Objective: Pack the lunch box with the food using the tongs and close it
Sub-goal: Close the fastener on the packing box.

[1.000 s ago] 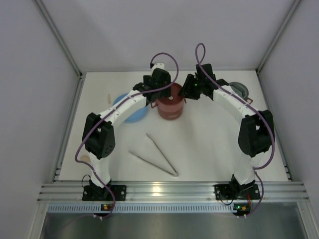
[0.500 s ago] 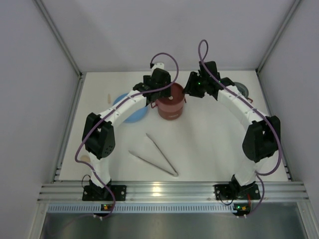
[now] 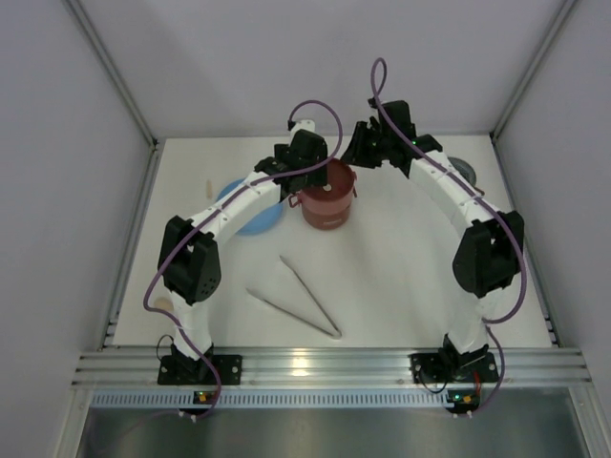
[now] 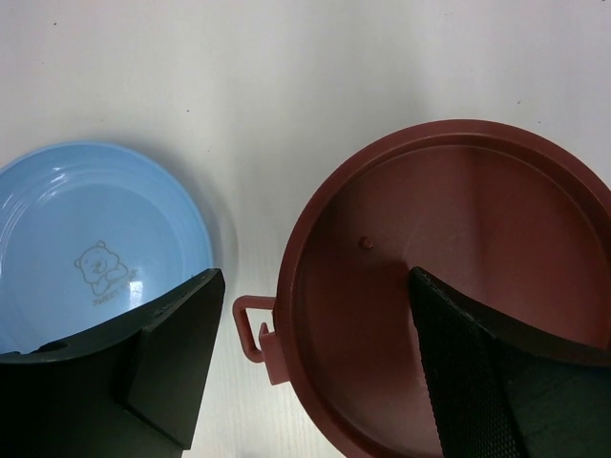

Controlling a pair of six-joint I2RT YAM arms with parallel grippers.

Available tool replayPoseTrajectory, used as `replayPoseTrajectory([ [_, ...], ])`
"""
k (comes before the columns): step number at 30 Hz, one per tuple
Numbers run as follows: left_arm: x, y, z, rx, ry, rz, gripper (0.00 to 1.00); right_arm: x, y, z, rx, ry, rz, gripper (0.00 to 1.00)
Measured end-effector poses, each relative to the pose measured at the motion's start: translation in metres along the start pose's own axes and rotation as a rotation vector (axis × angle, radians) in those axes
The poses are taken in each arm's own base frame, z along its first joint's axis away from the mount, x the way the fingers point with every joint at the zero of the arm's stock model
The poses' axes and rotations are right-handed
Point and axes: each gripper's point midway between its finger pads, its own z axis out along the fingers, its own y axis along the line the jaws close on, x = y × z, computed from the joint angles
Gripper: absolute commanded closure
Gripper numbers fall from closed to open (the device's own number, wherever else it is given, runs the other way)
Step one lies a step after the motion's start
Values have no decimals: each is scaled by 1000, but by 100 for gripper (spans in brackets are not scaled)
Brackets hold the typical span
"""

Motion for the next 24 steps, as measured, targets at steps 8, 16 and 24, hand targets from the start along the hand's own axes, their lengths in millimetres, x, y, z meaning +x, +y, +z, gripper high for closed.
replayPoseTrajectory([
  [8, 0, 3, -2, -8, 13, 9, 17, 33, -13, 51, -17, 116, 14, 91],
  [16, 0, 4, -3, -9, 14, 15, 17, 35, -12, 53, -12, 117, -5, 100],
  [24, -3, 11, -9, -27, 15, 53, 16, 39, -7, 57, -15, 109, -33, 100],
])
